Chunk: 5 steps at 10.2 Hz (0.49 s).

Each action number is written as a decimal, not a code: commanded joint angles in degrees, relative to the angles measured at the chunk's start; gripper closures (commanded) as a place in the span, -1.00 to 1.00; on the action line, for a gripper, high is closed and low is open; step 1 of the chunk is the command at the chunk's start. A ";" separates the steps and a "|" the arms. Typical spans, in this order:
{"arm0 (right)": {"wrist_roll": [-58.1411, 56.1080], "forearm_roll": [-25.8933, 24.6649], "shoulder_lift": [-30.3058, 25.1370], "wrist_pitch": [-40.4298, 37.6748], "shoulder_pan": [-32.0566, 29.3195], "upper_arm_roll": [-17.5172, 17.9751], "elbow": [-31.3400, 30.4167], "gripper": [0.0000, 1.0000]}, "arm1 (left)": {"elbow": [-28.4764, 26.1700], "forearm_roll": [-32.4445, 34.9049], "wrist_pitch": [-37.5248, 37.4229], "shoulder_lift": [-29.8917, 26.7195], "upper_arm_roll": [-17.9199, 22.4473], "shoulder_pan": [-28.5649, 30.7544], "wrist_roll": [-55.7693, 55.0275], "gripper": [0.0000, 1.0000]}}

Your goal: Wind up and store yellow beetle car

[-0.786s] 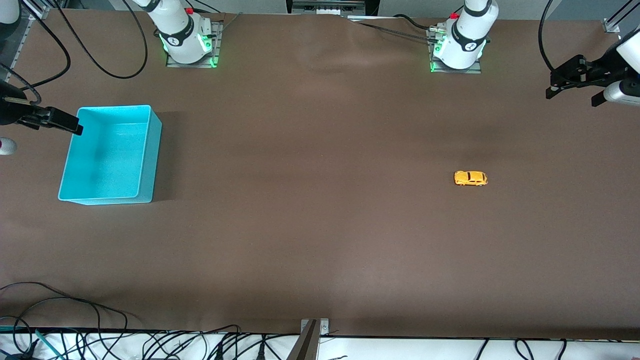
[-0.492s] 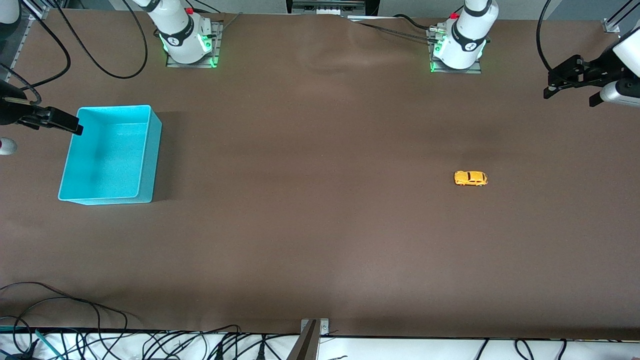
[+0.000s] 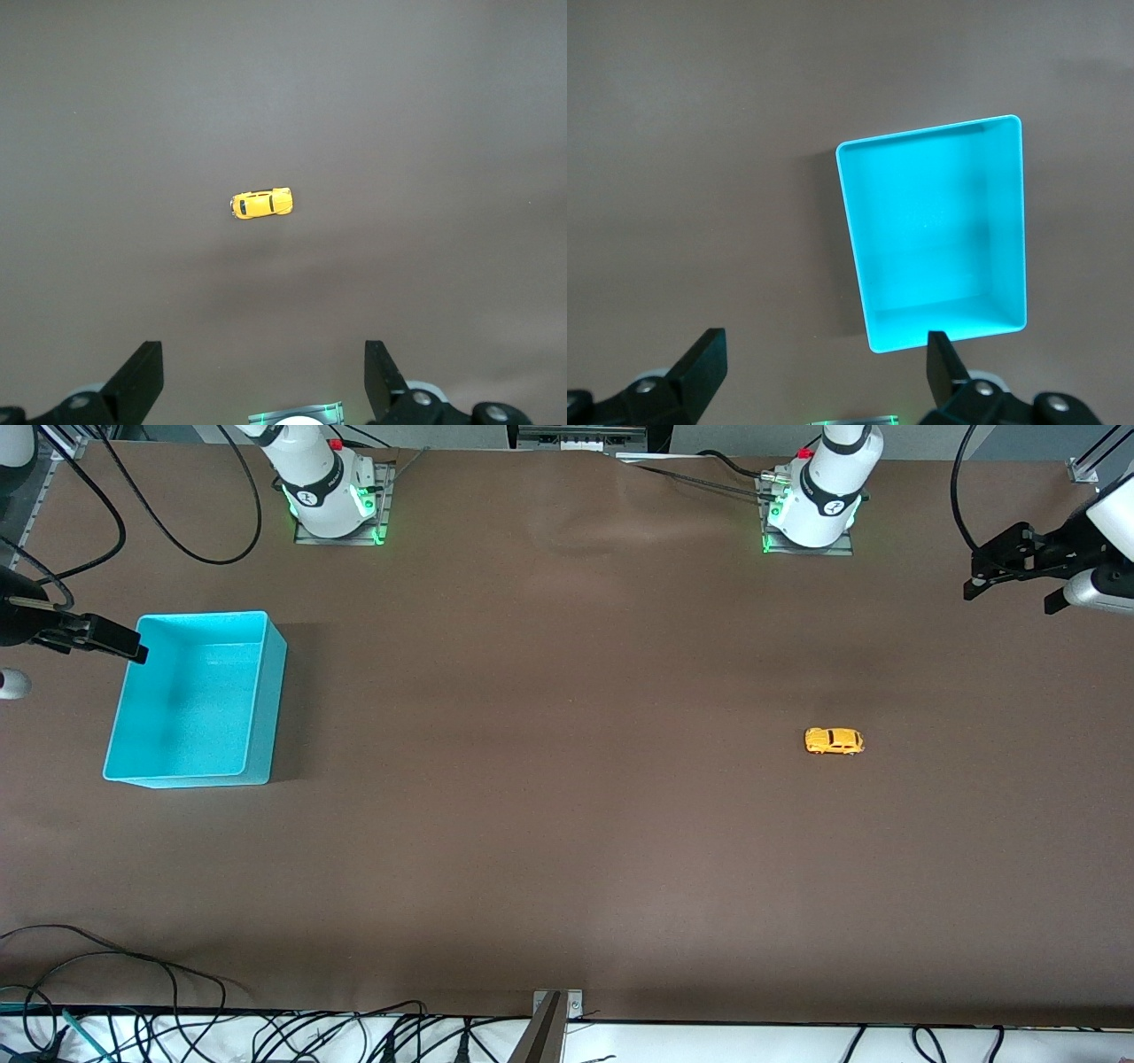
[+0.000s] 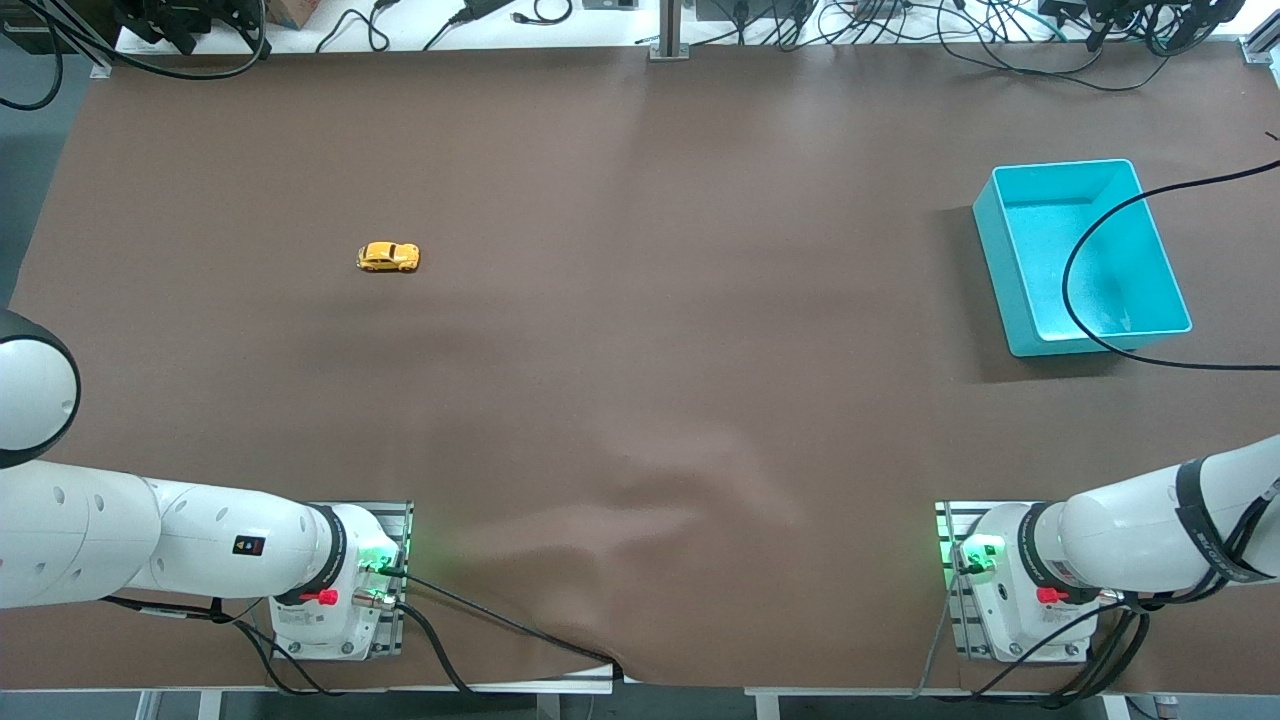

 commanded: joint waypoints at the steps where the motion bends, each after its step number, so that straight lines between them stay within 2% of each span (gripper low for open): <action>1: 0.94 0.94 -0.36 -1.01 0.06 -0.02 0.08 -1.00 | 1.11 -0.52 -1.01 0.40 -0.09 0.32 -0.34 -1.00; 5: 0.94 1.29 -0.28 -0.92 -0.02 -0.11 -0.01 -1.00 | 1.11 -0.52 -1.01 0.40 -0.09 0.40 -0.34 -1.00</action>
